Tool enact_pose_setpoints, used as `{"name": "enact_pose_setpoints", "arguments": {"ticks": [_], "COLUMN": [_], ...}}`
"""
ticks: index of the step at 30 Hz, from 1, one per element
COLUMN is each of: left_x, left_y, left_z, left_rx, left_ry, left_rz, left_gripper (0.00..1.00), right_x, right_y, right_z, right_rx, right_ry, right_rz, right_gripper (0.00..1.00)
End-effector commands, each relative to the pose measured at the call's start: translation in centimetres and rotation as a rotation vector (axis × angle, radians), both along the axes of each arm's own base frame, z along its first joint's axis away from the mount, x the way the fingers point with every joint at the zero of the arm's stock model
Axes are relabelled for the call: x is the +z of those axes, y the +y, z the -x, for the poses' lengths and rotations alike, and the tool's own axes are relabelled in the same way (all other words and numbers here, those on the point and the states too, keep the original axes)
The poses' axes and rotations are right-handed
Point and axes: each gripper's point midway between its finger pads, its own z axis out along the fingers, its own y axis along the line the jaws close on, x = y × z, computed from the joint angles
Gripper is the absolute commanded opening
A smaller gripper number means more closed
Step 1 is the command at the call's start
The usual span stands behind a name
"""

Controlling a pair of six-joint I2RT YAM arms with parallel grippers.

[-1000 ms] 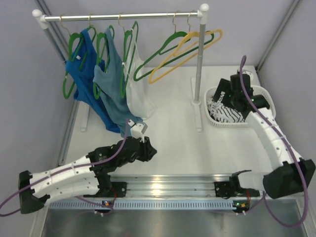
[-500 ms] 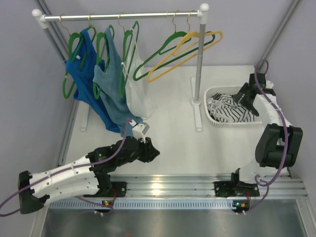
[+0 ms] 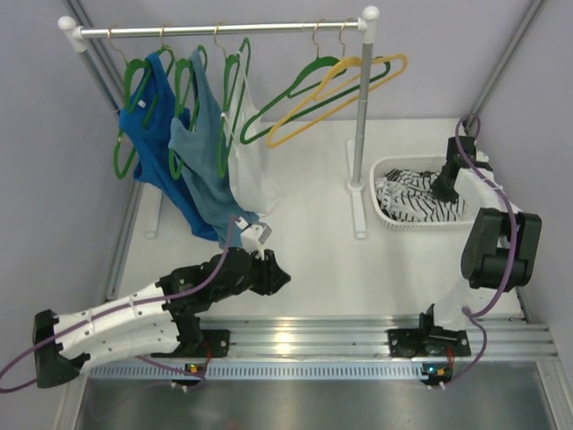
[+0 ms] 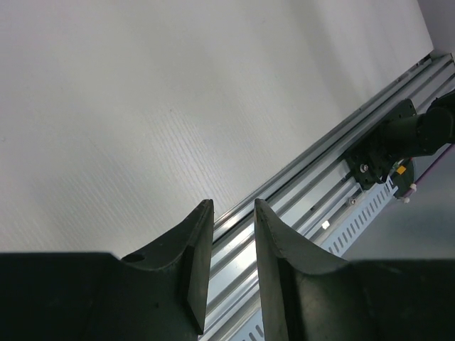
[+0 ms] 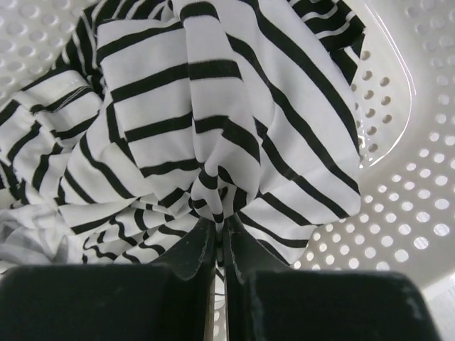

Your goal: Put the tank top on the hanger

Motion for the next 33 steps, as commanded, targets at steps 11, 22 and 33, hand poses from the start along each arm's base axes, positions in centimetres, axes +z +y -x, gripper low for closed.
{"name": "enact_pose_setpoints", "arguments": {"ticks": [11,22,33], "left_x": [3.3,6.1,9.0], "left_y": [-0.3,0.2,2.3], "left_z": [-0.8,-1.3,-2.2], "left_rx": [0.017,0.039,0.149], "left_ry": [-0.065,-0.106,-0.155], "left_rz": [0.051,0.063,0.129], "left_gripper": [0.34,0.34,0.36], "right_x": [23.5,34.7,33.7], "right_y": [4.5,12.4,25.6], "right_z": [0.9,7.1,14.4], "right_rx": [0.180,0.419,0.753], "right_ry": [-0.534,-0.777,-0.800], "right_rz": [0.007,-0.040,-0.383], "right_gripper": [0.00,0.00,0.00]}}
